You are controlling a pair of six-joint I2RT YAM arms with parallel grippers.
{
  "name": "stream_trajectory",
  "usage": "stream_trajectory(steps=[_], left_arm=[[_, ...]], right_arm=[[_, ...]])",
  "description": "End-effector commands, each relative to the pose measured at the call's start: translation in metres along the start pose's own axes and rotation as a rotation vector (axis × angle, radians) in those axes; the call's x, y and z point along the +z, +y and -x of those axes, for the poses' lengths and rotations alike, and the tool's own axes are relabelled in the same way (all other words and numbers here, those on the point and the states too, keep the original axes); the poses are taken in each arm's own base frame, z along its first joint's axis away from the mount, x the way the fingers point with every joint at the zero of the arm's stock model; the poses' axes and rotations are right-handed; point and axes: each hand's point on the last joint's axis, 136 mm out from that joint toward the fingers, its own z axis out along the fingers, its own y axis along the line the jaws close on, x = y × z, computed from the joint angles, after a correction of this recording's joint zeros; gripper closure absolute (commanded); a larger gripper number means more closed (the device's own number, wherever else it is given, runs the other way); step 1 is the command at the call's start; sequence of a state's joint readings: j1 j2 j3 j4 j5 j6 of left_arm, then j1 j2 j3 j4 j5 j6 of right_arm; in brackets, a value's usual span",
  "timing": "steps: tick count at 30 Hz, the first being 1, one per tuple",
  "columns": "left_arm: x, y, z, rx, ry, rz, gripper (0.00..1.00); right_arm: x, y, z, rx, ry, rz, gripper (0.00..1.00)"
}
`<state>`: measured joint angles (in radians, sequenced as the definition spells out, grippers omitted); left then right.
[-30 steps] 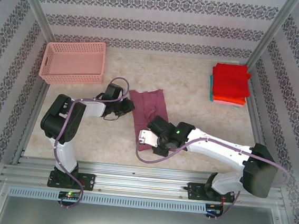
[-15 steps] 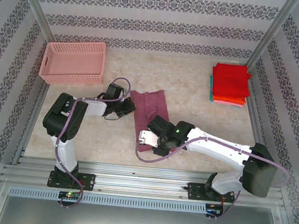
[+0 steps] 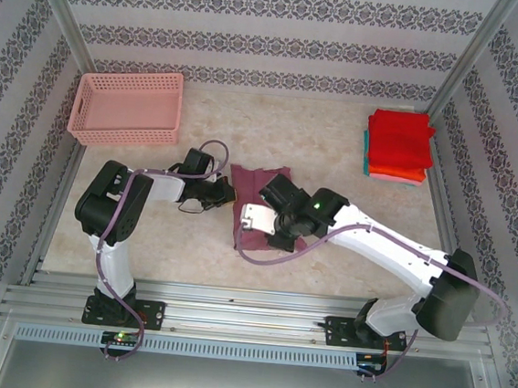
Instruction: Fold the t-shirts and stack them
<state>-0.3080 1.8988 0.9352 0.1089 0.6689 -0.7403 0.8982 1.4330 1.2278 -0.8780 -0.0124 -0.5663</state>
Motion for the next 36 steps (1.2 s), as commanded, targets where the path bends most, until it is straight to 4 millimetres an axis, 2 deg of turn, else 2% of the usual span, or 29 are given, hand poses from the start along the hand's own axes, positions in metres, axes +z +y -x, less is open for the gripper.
stream_trajectory(steps=[1, 9, 15, 22, 36], left_arm=[[0.006, 0.028, -0.015, -0.04, 0.044, 0.058, 1.0], [0.001, 0.056, -0.013, -0.09, 0.026, 0.119, 1.0], [0.005, 0.062, -0.014, -0.068, 0.039, 0.125, 1.0], [0.007, 0.062, -0.017, -0.063, 0.051, 0.111, 1.0], [0.006, 0.06, -0.018, -0.065, 0.051, 0.093, 1.0]], right_arm=[[0.004, -0.04, 0.004, -0.063, 0.045, -0.095, 1.0], [0.013, -0.103, 0.026, -0.11, 0.068, -0.171, 1.0], [0.021, -0.138, 0.043, -0.137, 0.064, -0.213, 1.0], [0.038, -0.161, 0.057, -0.147, 0.056, -0.236, 1.0], [0.088, -0.203, 0.049, -0.089, 0.103, -0.244, 1.0]])
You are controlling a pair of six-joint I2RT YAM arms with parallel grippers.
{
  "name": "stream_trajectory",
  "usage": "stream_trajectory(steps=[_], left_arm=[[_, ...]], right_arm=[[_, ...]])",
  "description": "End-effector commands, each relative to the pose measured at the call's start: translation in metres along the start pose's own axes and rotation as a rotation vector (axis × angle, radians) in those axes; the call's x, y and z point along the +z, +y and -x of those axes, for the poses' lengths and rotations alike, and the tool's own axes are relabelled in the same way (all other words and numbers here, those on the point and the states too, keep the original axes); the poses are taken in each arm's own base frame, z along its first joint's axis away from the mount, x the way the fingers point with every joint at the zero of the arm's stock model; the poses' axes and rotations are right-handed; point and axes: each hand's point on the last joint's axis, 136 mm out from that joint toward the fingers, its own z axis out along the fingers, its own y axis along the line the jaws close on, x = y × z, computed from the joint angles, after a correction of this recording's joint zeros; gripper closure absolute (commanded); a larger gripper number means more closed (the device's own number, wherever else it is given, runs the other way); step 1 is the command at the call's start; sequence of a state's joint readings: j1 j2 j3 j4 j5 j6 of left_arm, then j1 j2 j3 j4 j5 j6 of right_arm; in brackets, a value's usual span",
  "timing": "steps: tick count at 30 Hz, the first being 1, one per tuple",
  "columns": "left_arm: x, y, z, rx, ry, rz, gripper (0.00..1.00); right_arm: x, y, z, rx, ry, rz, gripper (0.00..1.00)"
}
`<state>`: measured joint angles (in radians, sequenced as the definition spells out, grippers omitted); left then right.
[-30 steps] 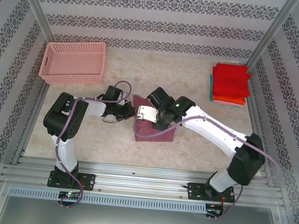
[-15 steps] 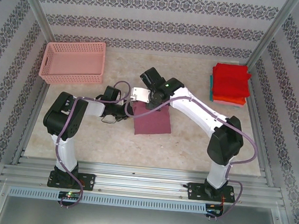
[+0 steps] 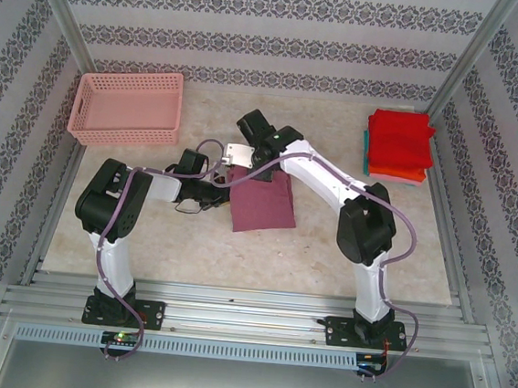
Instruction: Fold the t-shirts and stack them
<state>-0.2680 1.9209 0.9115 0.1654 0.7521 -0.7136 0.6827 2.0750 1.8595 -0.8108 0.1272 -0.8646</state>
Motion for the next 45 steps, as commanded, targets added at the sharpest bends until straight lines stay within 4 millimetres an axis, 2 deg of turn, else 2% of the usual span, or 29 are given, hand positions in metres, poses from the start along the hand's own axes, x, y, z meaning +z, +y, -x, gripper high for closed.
stream_trajectory(steps=[1, 3, 7, 13, 21, 27, 33, 35, 37, 38, 39, 41, 45], left_arm=[[0.006, 0.055, -0.019, -0.074, 0.031, 0.155, 1.0], [0.006, 0.056, -0.02, -0.077, 0.033, 0.156, 1.0], [0.005, 0.056, -0.02, -0.077, 0.031, 0.155, 1.0], [0.003, 0.059, -0.021, -0.084, 0.029, 0.164, 1.0], [0.002, 0.057, -0.018, -0.083, 0.025, 0.161, 1.0], [0.002, 0.058, -0.019, -0.085, 0.023, 0.162, 1.0], [0.0, 0.055, -0.017, -0.079, 0.014, 0.16, 1.0], [-0.002, 0.054, -0.017, -0.076, 0.008, 0.162, 1.0], [-0.003, 0.052, -0.015, -0.071, -0.001, 0.161, 0.98], [-0.005, 0.05, -0.014, -0.066, -0.007, 0.159, 0.93], [-0.007, 0.049, -0.014, -0.069, -0.014, 0.16, 0.88], [-0.014, 0.046, -0.011, -0.068, -0.039, 0.177, 0.81], [-0.037, 0.033, -0.004, -0.033, -0.122, 0.198, 0.66]], right_arm=[[0.01, -0.019, 0.004, 0.016, -0.008, -0.043, 1.0], [0.02, -0.024, 0.003, 0.027, 0.001, -0.052, 1.0], [0.036, -0.023, 0.003, 0.031, 0.004, -0.031, 1.0], [0.058, -0.019, -0.009, 0.057, 0.075, -0.013, 1.0], [0.065, -0.024, -0.028, 0.097, 0.159, -0.028, 1.0], [0.074, -0.022, -0.034, 0.119, 0.182, -0.012, 1.0], [0.083, -0.017, -0.026, 0.122, 0.153, 0.015, 1.0], [0.079, -0.017, -0.023, 0.128, 0.134, 0.014, 0.93], [0.07, -0.024, -0.018, 0.15, 0.103, -0.014, 0.71], [0.064, -0.029, -0.016, 0.161, 0.082, -0.037, 0.62], [0.056, -0.034, -0.015, 0.178, 0.059, -0.067, 0.58], [0.041, -0.048, -0.013, 0.233, 0.003, -0.139, 0.46], [0.003, -0.069, -0.015, 0.4, -0.129, -0.249, 0.33]])
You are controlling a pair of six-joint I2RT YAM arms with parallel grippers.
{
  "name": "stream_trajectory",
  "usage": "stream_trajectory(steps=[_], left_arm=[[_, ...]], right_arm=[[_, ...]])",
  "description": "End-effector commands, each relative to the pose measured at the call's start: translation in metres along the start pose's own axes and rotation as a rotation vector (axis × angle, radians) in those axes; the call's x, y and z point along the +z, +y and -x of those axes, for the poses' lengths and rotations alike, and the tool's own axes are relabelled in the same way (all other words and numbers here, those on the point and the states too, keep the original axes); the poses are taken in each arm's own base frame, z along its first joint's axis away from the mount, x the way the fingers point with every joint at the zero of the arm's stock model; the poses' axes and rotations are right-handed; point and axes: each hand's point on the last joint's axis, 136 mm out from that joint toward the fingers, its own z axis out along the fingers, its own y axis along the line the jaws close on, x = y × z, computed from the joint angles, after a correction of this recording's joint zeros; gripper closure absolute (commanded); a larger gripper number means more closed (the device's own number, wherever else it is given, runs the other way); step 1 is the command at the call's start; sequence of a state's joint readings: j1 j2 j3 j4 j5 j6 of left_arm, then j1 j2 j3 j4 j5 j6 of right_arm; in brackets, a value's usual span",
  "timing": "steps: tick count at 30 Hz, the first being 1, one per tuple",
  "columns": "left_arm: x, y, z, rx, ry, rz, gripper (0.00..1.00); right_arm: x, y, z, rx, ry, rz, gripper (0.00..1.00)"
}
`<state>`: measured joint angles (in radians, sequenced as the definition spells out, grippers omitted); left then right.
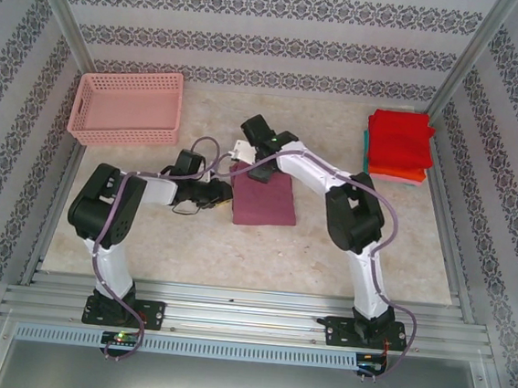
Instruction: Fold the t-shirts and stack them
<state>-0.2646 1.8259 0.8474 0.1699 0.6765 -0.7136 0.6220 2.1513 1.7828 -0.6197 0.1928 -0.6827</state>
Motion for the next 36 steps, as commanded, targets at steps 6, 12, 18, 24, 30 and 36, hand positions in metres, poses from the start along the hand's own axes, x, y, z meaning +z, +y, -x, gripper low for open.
stream_trajectory(steps=[6, 12, 18, 24, 30, 36], left_arm=[[-0.06, 0.014, 0.009, 0.023, -0.184, 0.221, 0.48], [-0.057, -0.041, 0.015, 0.175, -0.197, 0.232, 0.23], [-0.009, -0.088, 0.03, 0.265, -0.133, 0.169, 0.61], [0.025, -0.073, 0.051, 0.269, -0.115, 0.245, 0.84], [0.025, -0.03, 0.053, 0.184, -0.135, 0.291, 0.78], [0.032, -0.018, 0.044, 0.167, -0.105, 0.271, 0.67]], right_arm=[[-0.074, -0.065, -0.001, 0.651, -0.335, -0.155, 0.25], [-0.039, -0.043, -0.04, 1.089, -0.362, 0.082, 0.25], [0.003, -0.026, -0.056, 1.217, -0.29, 0.187, 0.38], [0.03, -0.022, -0.062, 1.235, -0.218, 0.185, 0.49], [0.044, -0.024, -0.072, 1.271, -0.176, 0.177, 0.53], [0.035, -0.024, -0.068, 1.271, -0.212, 0.193, 0.5]])
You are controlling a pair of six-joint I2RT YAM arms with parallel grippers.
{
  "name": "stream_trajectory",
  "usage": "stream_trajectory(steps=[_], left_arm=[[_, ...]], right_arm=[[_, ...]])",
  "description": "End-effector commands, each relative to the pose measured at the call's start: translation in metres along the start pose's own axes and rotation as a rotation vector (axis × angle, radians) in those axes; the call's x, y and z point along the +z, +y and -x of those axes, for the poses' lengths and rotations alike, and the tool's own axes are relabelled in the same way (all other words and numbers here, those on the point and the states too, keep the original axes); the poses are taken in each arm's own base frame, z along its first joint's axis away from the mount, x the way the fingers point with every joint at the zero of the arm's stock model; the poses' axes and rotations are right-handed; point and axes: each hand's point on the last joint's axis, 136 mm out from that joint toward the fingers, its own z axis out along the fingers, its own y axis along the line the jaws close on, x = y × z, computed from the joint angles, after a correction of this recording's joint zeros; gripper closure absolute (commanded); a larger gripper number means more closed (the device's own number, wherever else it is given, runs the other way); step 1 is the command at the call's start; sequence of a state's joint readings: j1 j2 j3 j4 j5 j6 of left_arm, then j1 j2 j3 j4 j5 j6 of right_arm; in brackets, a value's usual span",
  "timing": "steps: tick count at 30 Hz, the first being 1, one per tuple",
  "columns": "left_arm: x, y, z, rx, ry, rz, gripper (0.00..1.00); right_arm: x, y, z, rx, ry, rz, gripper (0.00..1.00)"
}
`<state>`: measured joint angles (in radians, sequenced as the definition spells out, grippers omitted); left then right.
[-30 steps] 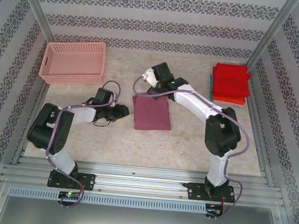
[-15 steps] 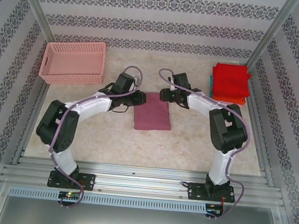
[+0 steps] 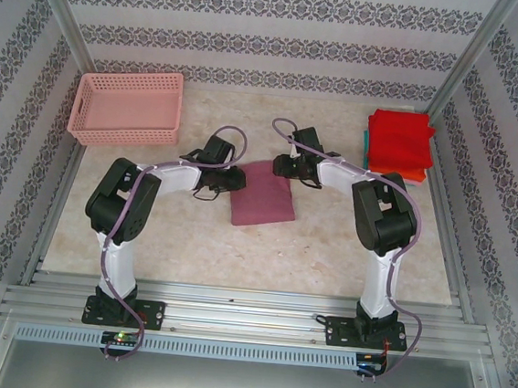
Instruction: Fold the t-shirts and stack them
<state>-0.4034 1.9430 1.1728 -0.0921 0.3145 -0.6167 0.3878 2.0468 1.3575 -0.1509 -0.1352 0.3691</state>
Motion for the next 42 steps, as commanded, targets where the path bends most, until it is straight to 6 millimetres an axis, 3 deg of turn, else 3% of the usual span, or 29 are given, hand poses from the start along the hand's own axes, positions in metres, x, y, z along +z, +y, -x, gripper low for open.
stream_trajectory(steps=[1, 6, 14, 16, 19, 21, 25, 29, 32, 36, 42], left_arm=[[0.004, 0.003, 0.0, -0.01, -0.003, -0.011, 0.66], [-0.001, -0.006, 0.005, -0.003, -0.014, -0.05, 0.55], [-0.058, -0.033, 0.021, 0.04, -0.122, -0.112, 0.27], [-0.064, -0.029, 0.018, 0.04, -0.134, -0.097, 0.25], [-0.055, -0.015, 0.004, 0.023, -0.093, -0.059, 0.25], [-0.045, -0.005, -0.006, 0.004, -0.057, -0.041, 0.29], [-0.025, 0.01, -0.022, -0.03, -0.01, -0.015, 0.5], [-0.015, 0.016, -0.029, -0.046, 0.015, -0.005, 0.59], [-0.01, 0.016, -0.032, -0.051, 0.025, -0.012, 0.72], [-0.004, 0.014, -0.036, -0.062, 0.04, -0.029, 0.8], [-0.003, 0.01, -0.036, -0.063, 0.042, -0.048, 0.8]], right_arm=[[-0.01, 0.002, 0.008, 0.021, -0.037, 0.031, 0.46], [-0.038, 0.002, 0.003, 0.059, -0.099, 0.067, 0.25], [-0.049, 0.01, -0.042, 0.211, -0.019, 0.243, 0.22], [-0.045, 0.013, -0.051, 0.239, 0.007, 0.285, 0.22], [-0.038, 0.017, -0.062, 0.27, 0.036, 0.33, 0.23], [-0.034, 0.02, -0.066, 0.284, 0.051, 0.358, 0.24], [-0.028, 0.028, -0.071, 0.301, 0.082, 0.406, 0.27], [-0.021, 0.028, -0.077, 0.325, 0.106, 0.415, 0.3], [-0.024, 0.038, -0.075, 0.325, 0.102, 0.475, 0.34], [-0.03, 0.056, -0.07, 0.298, 0.102, 0.556, 0.37], [-0.021, 0.065, -0.078, 0.291, 0.145, 0.563, 0.36]])
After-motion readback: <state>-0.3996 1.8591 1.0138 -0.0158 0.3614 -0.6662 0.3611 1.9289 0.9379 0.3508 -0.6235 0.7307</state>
